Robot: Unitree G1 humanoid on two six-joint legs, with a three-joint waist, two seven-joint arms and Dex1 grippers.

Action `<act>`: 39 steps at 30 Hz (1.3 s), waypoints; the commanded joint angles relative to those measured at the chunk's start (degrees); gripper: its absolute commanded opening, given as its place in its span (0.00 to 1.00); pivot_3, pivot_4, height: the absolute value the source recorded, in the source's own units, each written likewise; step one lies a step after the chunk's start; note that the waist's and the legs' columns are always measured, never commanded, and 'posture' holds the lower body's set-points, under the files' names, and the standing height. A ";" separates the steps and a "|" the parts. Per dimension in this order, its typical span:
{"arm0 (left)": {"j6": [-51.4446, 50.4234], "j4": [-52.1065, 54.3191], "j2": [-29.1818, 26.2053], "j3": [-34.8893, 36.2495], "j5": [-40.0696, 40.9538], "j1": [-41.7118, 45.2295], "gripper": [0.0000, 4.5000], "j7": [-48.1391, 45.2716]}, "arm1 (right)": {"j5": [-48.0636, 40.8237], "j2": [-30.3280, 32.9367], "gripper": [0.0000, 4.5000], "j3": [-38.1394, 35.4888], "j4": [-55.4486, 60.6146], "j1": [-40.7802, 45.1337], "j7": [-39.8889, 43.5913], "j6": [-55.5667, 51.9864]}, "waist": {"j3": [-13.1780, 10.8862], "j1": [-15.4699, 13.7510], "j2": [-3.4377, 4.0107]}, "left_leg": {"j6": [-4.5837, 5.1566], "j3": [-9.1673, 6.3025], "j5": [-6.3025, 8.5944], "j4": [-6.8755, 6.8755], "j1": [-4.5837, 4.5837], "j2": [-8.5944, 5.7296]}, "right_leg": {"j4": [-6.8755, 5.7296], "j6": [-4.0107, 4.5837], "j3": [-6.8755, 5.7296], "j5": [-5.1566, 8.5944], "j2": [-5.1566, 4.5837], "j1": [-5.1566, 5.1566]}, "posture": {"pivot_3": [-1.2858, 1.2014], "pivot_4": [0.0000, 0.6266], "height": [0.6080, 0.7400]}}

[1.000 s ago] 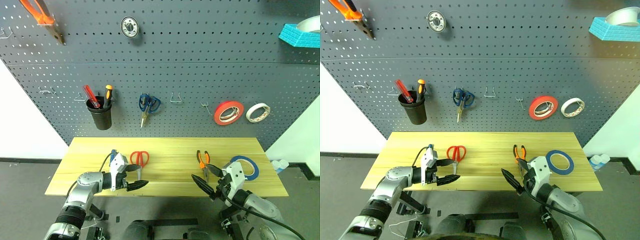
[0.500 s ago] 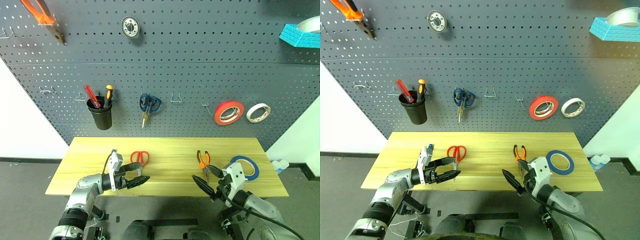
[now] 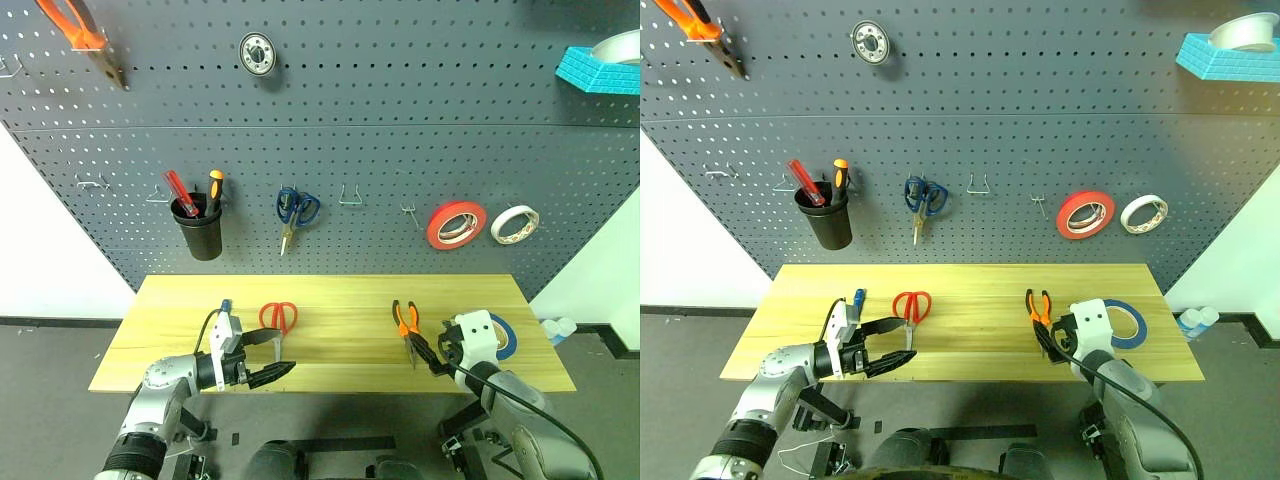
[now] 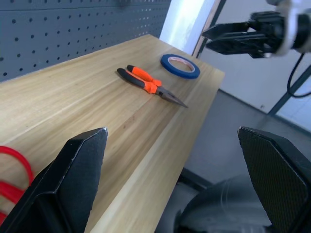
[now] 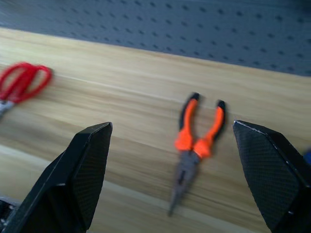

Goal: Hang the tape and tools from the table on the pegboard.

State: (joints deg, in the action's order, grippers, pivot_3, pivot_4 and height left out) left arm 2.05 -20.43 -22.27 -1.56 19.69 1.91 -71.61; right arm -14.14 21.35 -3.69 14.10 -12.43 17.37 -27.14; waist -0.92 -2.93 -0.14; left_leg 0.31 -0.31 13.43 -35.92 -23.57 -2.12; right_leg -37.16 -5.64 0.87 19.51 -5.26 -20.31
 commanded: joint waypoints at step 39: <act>-34.69 52.10 -13.23 3.63 16.71 -6.68 1.00 20.31 | 10.46 -0.09 0.92 -0.58 -15.74 23.72 -9.89 -11.74 | -9.98 3.66 0.02 | 0.25 0.05 -0.11 0.08 -0.74 0.01 | 0.03 -0.23 0.01 -0.13 0.00 -0.47 | 0.53 0.38 1.00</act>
State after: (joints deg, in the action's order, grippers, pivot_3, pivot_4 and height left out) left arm -32.28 28.73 -35.03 0.92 34.74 -4.11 -51.93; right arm -4.67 20.86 -4.49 -1.02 9.95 7.22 -40.38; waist -10.90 0.73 -0.11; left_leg 0.56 -0.26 13.32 -35.86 -24.36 -2.10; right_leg -37.16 -5.88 0.88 19.38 -5.26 -20.85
